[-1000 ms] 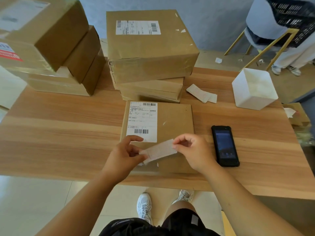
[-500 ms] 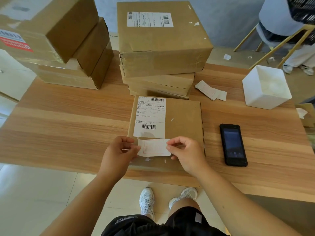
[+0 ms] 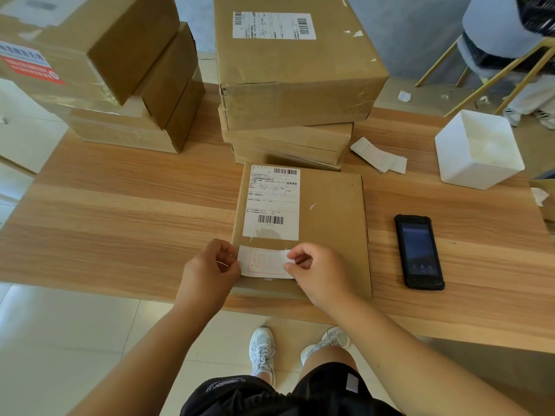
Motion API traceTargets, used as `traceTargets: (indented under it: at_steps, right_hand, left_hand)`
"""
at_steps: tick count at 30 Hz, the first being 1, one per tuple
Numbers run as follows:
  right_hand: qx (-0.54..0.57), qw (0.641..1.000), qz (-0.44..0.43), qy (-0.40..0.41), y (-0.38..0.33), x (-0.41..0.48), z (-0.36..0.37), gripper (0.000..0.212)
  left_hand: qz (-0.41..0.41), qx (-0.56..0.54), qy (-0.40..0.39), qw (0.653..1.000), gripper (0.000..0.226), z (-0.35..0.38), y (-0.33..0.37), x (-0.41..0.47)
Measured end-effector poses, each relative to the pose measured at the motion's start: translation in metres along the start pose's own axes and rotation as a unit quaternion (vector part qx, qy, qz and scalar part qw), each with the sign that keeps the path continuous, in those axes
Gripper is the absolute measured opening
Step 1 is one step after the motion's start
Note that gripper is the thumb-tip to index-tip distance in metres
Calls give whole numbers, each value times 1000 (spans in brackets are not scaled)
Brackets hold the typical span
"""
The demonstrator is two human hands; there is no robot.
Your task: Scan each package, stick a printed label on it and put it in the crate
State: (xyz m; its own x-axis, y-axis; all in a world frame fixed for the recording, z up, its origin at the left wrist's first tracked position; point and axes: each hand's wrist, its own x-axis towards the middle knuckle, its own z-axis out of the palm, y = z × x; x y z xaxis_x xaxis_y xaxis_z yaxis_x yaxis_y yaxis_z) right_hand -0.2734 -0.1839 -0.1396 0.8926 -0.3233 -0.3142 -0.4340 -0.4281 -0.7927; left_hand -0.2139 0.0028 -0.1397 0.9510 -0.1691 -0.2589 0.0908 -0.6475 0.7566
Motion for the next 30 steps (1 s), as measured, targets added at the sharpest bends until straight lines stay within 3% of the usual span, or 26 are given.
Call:
traceTargets:
  at_steps: [6,11,15,19,25,30]
  right_hand:
    - [-110,993,-46,-20,-2,1,1,12]
    - [-269,961,-66,-23,-7,0,0,24]
    - [-276,956,-92,-30,0,-5,-4,42]
    - [-315,940,-130,-8,15,-12,-10,43]
    - [-327,936,-130,-9,25,-16,-33,39]
    - [-228,970,-78,-22,24,2,-72,26]
  left_hand:
    - [92,83,0,992,20,2,-2,-2]
    - [137,113,-8,984,29,1,-4,-4]
    - [159,135,-10,978,33,0,-8,-8]
    - [188,142,-21,972,42,-1,-13,-9]
    - [171,94,-21,980,38,-2,-15,-8]
    - [69,43,-6,997,9,-5,-11,5]
